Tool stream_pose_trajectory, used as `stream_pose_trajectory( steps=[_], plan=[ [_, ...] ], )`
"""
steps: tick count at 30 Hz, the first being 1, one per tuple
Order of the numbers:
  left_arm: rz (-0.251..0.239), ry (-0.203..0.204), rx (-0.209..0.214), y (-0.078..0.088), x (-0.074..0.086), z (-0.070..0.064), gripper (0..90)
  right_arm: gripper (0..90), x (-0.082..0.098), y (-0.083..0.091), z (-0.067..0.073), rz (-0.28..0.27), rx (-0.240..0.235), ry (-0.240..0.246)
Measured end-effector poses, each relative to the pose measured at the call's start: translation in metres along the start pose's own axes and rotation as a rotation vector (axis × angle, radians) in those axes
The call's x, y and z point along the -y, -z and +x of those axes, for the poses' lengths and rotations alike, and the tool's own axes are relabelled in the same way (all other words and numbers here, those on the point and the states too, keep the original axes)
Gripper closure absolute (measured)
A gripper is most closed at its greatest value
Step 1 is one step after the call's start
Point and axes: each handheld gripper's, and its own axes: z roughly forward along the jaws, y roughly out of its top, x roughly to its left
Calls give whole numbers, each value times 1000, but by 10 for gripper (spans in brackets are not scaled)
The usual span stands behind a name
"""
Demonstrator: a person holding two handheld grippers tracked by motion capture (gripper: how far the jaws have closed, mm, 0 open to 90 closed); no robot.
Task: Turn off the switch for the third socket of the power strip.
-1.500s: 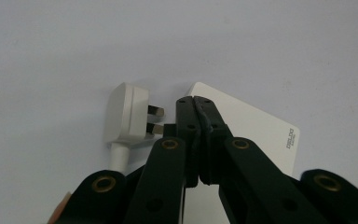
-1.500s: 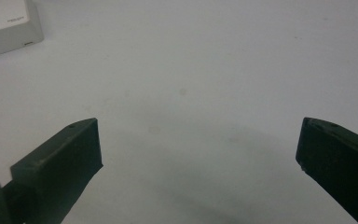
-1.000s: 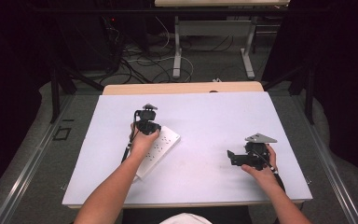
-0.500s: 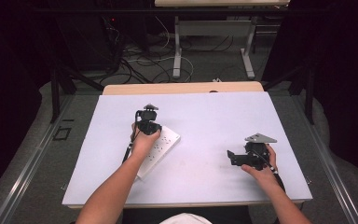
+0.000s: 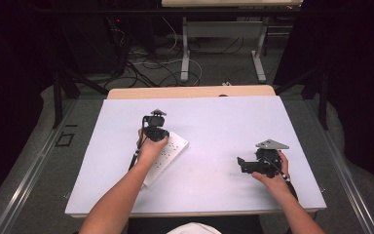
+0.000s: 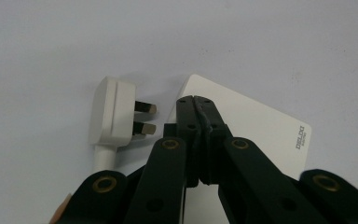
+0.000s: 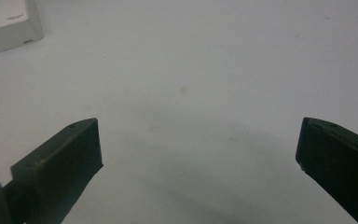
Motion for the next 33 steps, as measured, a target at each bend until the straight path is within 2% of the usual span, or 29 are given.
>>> stream_pose_trajectory(
  steps=[11,12,20,33],
  plan=[
    [-1,-8,-2,0,1,0,900,0,0,0,1,0,0,0],
    [-2,1,-4,0,1,-1,900,0,0,0,1,0,0,0],
    [-5,-14,-9,-3,2,0,900,0,0,0,0,-1,1,4],
    [2,-8,-5,-2,1,-1,899,0,0,0,-1,-2,2,3]
  ],
)
